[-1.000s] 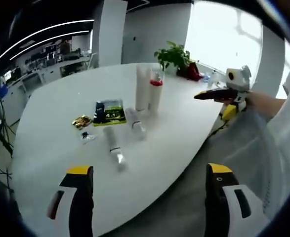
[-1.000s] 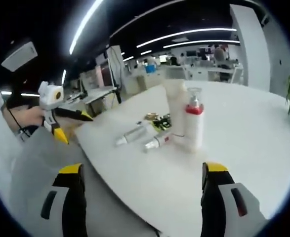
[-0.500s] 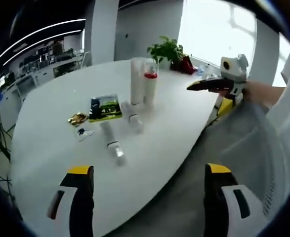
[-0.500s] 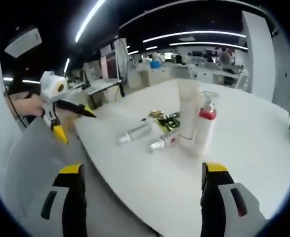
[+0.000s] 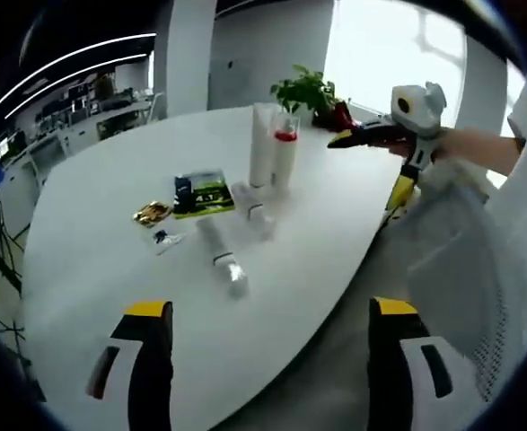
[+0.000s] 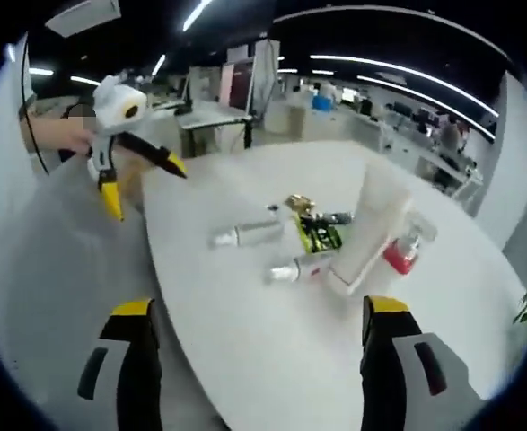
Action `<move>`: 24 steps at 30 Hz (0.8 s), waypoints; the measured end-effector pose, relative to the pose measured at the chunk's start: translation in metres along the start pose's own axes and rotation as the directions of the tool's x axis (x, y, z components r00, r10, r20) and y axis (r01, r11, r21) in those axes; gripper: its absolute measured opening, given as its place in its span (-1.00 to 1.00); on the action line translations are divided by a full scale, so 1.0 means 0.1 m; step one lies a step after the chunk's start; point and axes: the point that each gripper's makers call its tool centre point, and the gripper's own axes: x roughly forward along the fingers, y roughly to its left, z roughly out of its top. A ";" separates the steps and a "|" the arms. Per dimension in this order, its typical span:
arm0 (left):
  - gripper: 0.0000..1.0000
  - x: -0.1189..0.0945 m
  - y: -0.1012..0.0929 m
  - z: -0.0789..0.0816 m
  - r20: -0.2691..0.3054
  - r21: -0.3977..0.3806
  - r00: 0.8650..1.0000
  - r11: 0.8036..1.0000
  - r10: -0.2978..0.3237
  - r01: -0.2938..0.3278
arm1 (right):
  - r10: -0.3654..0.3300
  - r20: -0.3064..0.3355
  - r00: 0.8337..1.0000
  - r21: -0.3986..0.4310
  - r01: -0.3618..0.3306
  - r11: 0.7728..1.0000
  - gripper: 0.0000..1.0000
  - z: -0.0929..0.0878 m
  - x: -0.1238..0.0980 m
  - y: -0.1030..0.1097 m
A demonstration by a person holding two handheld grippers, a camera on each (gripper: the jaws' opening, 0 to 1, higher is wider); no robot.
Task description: Arrange the skincare products in the storage area until every visible bottle or jar stands upright without overlapping.
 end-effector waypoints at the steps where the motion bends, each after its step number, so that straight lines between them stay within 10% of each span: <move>1: 0.71 0.01 -0.01 -0.02 -0.004 0.005 1.000 1.000 -0.002 0.002 | 0.006 -0.016 1.000 -0.039 -0.007 0.999 0.83 0.01 0.04 -0.02; 10: 0.71 0.04 -0.05 -0.02 -0.007 0.035 1.000 0.999 -0.008 0.008 | 0.050 -0.144 0.988 -0.262 -0.087 0.961 0.79 0.04 0.32 -0.04; 24: 0.74 0.01 0.02 0.01 0.027 0.015 0.999 1.000 0.018 -0.018 | 0.063 -0.336 0.940 -0.555 -0.252 0.793 0.68 0.00 0.74 -0.21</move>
